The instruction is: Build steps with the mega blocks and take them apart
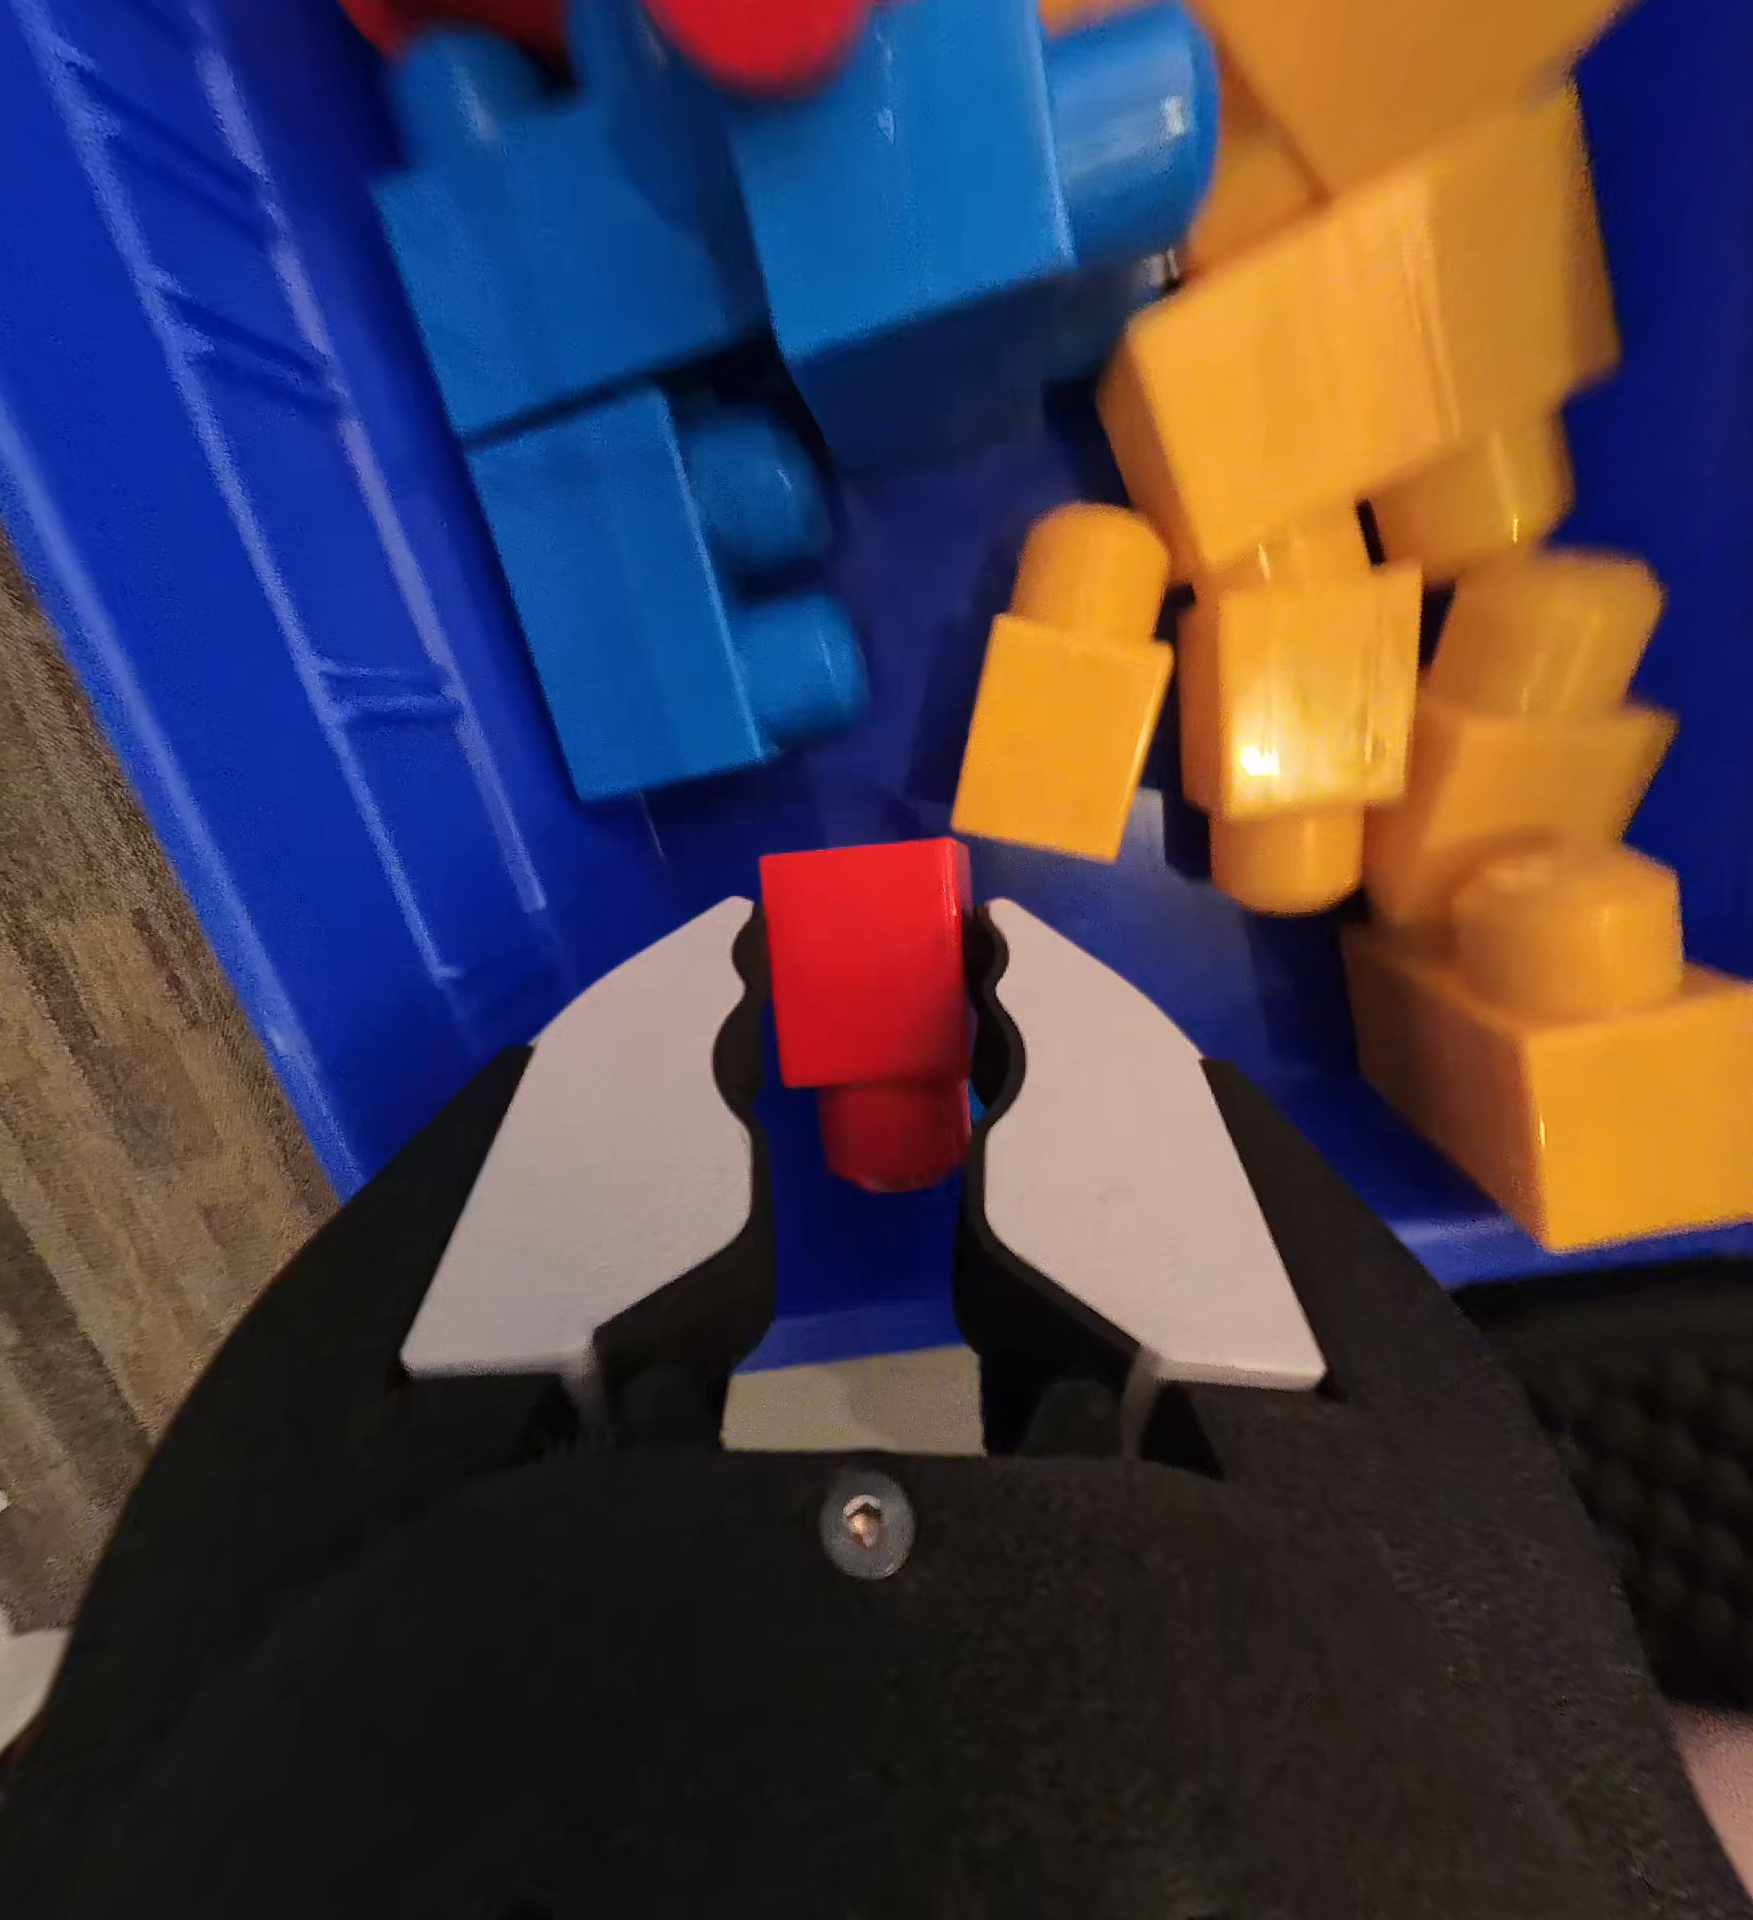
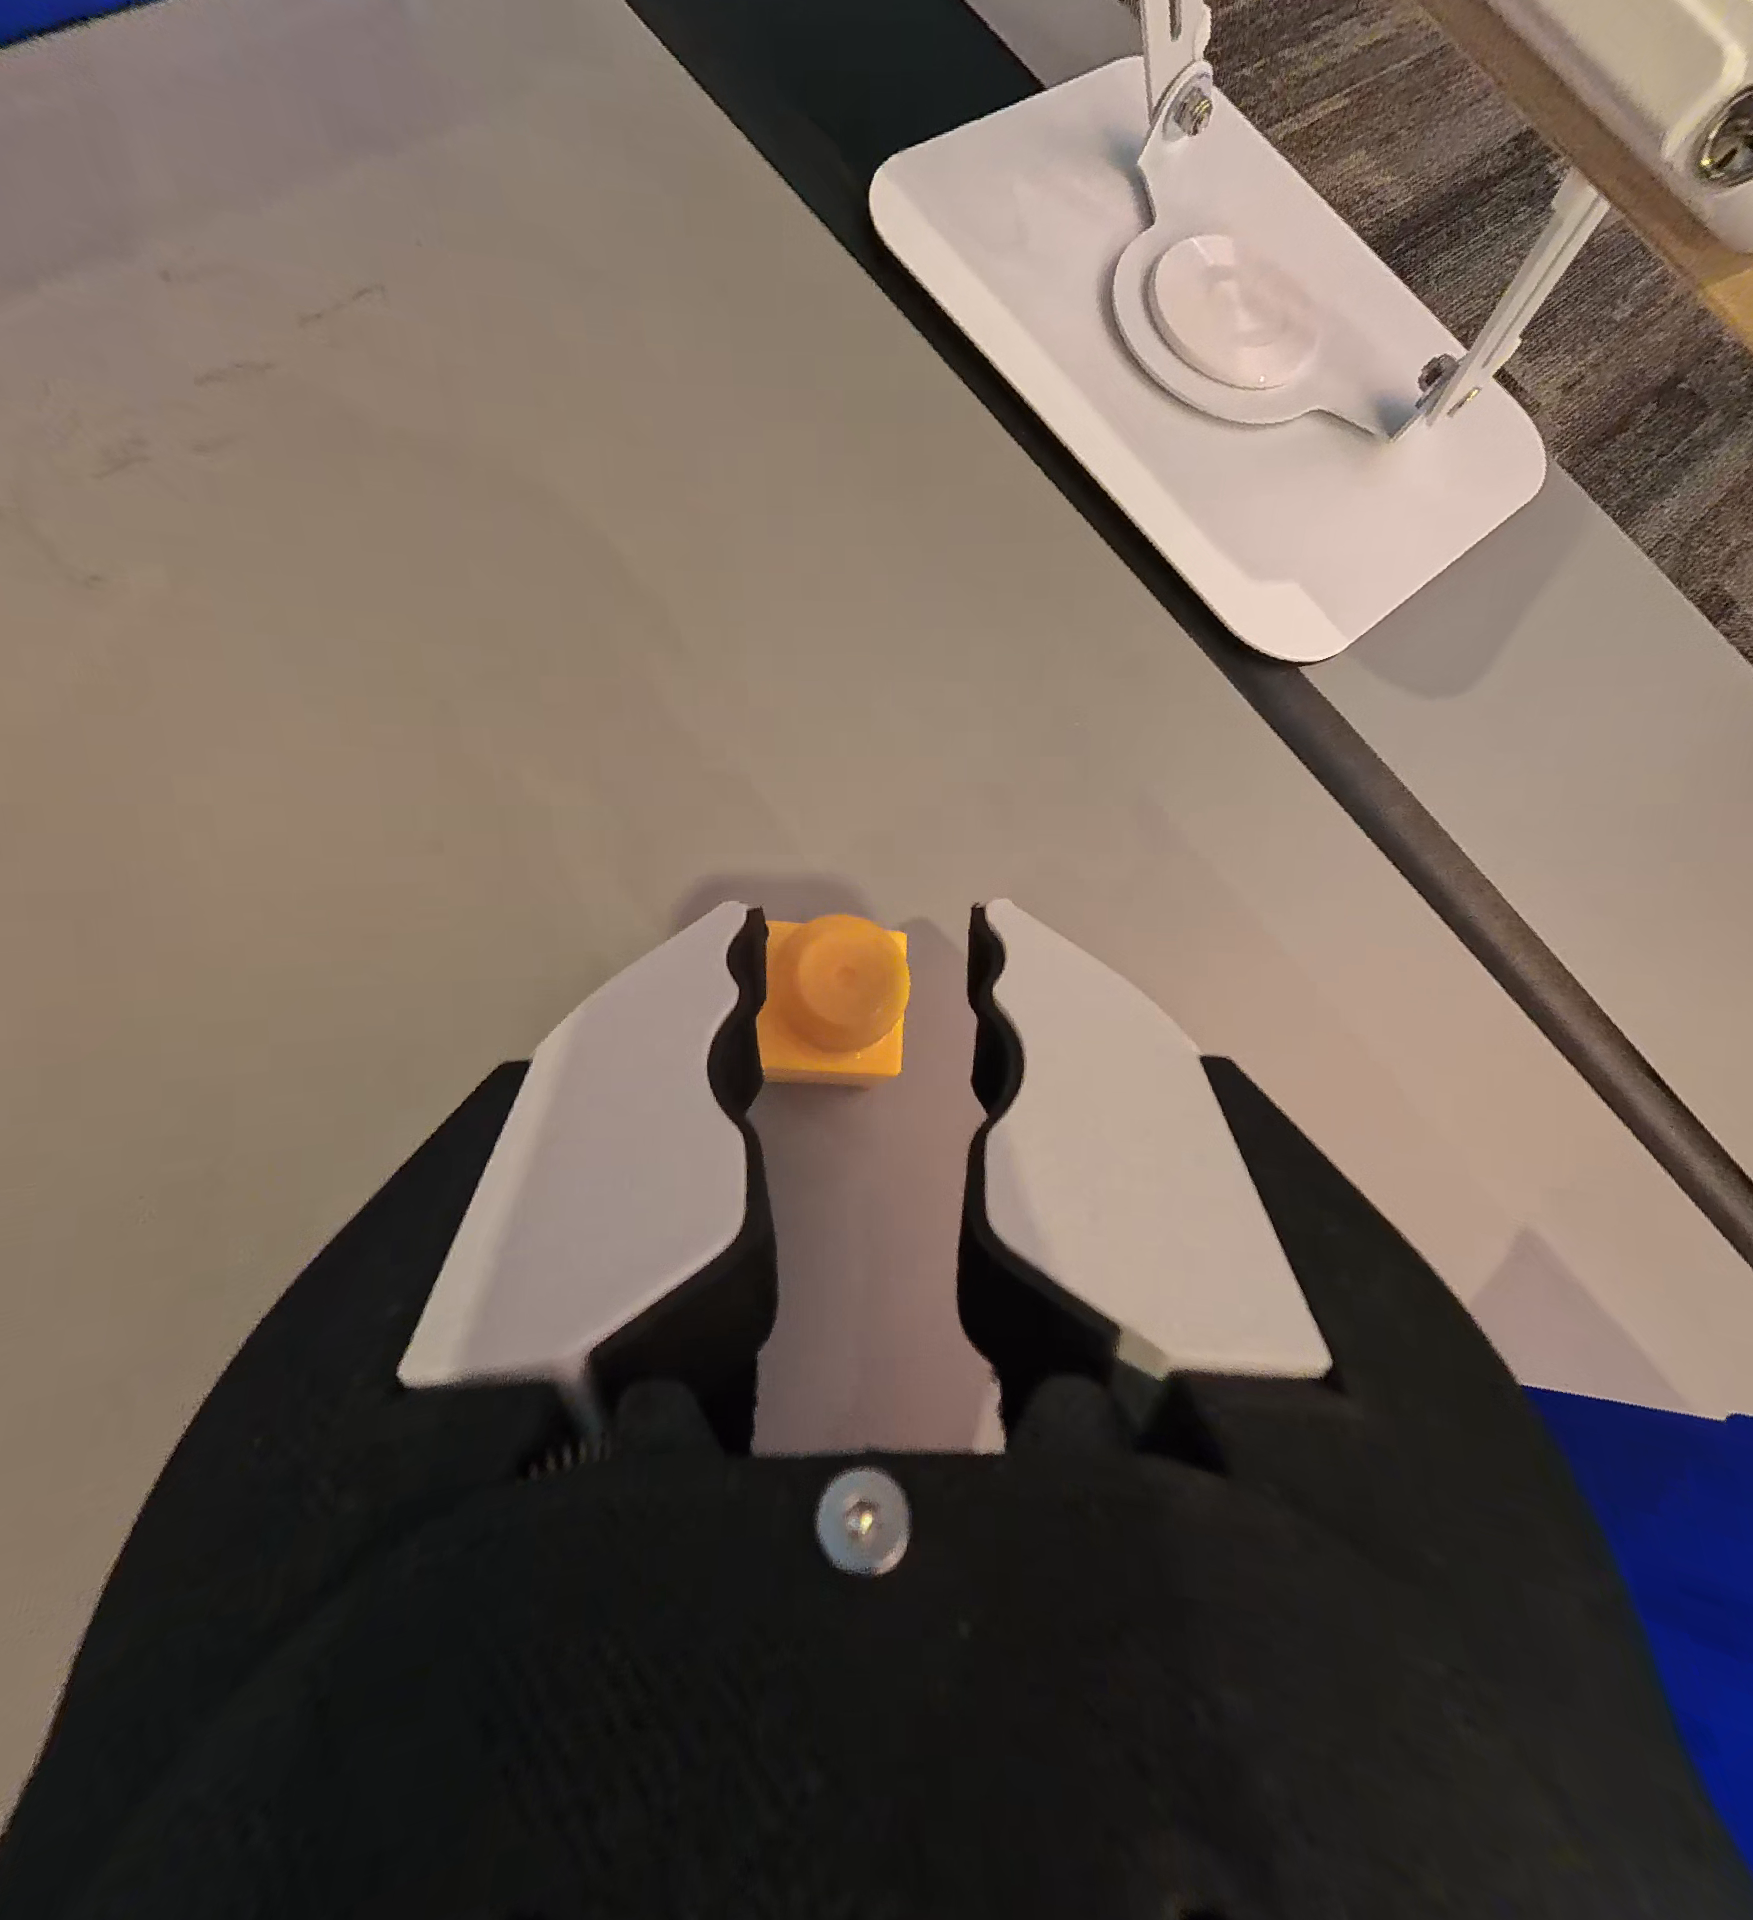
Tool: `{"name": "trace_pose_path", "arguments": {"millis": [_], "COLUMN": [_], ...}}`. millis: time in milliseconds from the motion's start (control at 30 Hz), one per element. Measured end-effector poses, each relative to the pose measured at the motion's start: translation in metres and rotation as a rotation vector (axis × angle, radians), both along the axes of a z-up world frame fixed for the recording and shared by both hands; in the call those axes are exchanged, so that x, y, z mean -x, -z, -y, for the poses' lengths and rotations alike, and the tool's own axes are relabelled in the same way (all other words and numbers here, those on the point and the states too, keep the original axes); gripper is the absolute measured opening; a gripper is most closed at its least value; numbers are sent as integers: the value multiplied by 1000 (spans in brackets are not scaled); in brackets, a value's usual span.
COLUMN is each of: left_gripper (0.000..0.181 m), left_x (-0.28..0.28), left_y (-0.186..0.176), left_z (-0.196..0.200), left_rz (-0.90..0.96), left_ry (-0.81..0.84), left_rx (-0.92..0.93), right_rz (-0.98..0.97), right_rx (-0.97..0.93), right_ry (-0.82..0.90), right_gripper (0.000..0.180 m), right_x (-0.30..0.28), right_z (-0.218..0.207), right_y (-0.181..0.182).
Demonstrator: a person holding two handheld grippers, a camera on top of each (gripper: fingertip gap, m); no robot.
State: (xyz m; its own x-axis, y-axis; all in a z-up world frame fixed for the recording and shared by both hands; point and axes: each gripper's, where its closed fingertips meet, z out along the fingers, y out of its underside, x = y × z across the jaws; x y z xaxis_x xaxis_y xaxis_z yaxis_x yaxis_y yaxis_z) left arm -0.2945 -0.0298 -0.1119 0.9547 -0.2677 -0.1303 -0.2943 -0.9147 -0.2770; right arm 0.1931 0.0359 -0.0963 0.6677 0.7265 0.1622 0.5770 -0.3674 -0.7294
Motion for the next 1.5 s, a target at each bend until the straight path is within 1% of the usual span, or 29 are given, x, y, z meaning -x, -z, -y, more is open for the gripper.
{"name": "trace_pose_path", "arguments": {"millis": [67,133,233,267,300,367,400,433,500,567,600,633,667,700,767,800,867,933,1000,1100,1233,1333,1400,1500], "left_gripper": [37,37,37,38,43,48,52,53,61,61,65,64,59,58,58,56,57,55,56,58,57,57,57,50], "left_x": [-2,-10,-13,-12,-10,-10,-7,-7,-13,-22,-30,-35,-35,-31,-25,-26,-32,-35,-37,-34,-34,-31,-30,-28], "left_y": [4,9,13,13,13,9,5,-2,-20,-40,-47,-50,-49,-45,-35,-29,-21,-23,-19,-11,-1,4,4,3], "left_z": [7,5,3,3,3,4,-1,-6,-22,-45,-57,-67,-75,-81,-88,-90,-90,-93,-90,-84,-86,-91,-93,-94], "left_rz": [-4,36,43,29,17,47,41,46,74,141,187,212,202,157,56,38,54,81,101,68,16,-48,-59,-86], "left_ry": [43,74,91,89,76,38,25,26,34,0,-9,-25,-46,-69,-65,-45,-21,-13,2,35,86,93,100,121], "left_rx": [30,32,39,36,34,35,0,-45,-175,-320,-384,-432,-456,-466,-468,-455,-420,-447,-420,-368,-352,-361,-376,-401], "right_rz": [0,2,13,16,17,14,12,11,11,13,16,19,21,24,24,23,18,12,15,24,45,52,61,78], "right_rx": [4,6,4,3,3,6,6,5,1,2,2,0,0,1,-1,-3,-8,-10,-8,-1,-6,-5,-8,-10], "right_ry": [-4,-10,-17,-19,-20,-27,-31,-36,-41,-46,-48,-50,-53,-55,-57,-57,-58,-59,-59,-63,-69,-75,-77,-82], "right_gripper": [38,38,38,38,38,38,38,38,38,38,38,38,38,38,38,38,38,38,38,38,38,38,38,38], "right_x": [0,1,1,1,1,2,3,4,5,7,8,8,9,9,9,9,9,9,9,10,11,12,12,11], "right_z": [0,1,2,2,2,3,4,4,5,6,6,7,7,7,8,9,9,9,9,9,10,11,11,11], "right_y": [1,1,2,2,2,2,1,0,-1,-1,-1,-1,-1,0,-1,-2,-5,-7,-6,-4,-1,0,1,3]}}
